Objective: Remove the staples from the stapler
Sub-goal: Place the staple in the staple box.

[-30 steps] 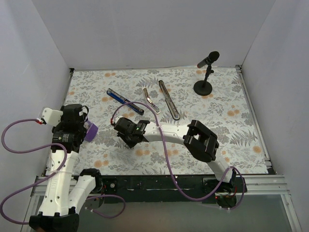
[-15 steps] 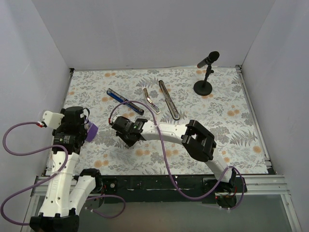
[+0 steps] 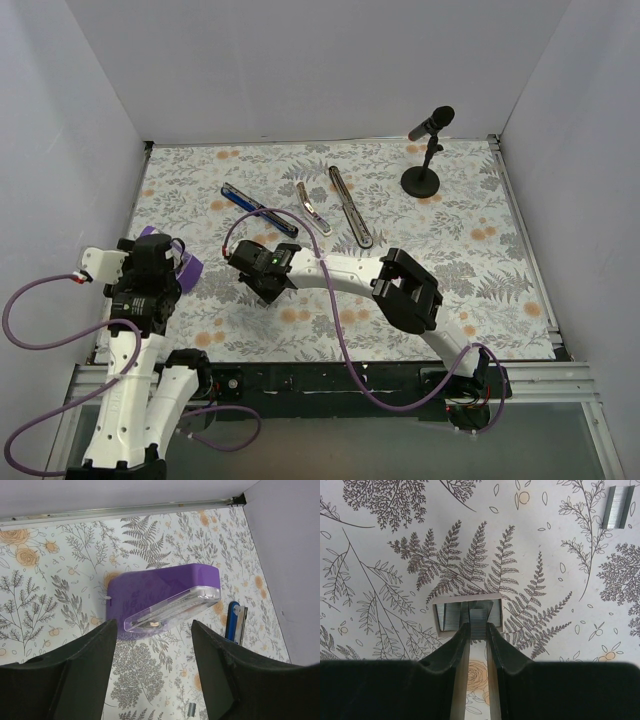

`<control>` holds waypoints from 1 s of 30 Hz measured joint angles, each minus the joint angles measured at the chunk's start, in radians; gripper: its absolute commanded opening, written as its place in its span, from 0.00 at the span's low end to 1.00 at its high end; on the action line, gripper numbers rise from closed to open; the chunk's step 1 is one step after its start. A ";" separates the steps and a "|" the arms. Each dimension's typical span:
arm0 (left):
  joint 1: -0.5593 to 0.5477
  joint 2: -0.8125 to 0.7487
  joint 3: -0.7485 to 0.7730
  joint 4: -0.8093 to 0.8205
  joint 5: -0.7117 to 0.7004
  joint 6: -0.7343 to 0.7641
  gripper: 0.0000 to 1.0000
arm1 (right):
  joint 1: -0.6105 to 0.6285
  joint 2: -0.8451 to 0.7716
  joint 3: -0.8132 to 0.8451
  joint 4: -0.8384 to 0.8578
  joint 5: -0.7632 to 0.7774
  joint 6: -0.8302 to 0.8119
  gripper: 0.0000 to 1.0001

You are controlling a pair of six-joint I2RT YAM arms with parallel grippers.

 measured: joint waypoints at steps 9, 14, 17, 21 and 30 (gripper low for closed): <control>0.000 -0.018 -0.002 0.000 -0.016 -0.010 0.61 | 0.000 0.008 0.019 -0.025 -0.002 -0.010 0.24; 0.000 -0.018 -0.002 0.000 -0.019 -0.010 0.61 | 0.000 0.009 0.027 -0.033 -0.003 -0.014 0.24; 0.000 -0.018 -0.002 0.000 -0.019 -0.010 0.61 | 0.000 0.009 0.027 -0.034 -0.006 -0.014 0.24; 0.000 -0.018 -0.002 0.000 -0.019 -0.010 0.61 | 0.000 0.009 0.030 -0.034 -0.016 -0.014 0.24; 0.000 -0.015 -0.002 0.000 -0.019 -0.010 0.61 | 0.000 0.013 0.034 -0.033 -0.047 -0.016 0.24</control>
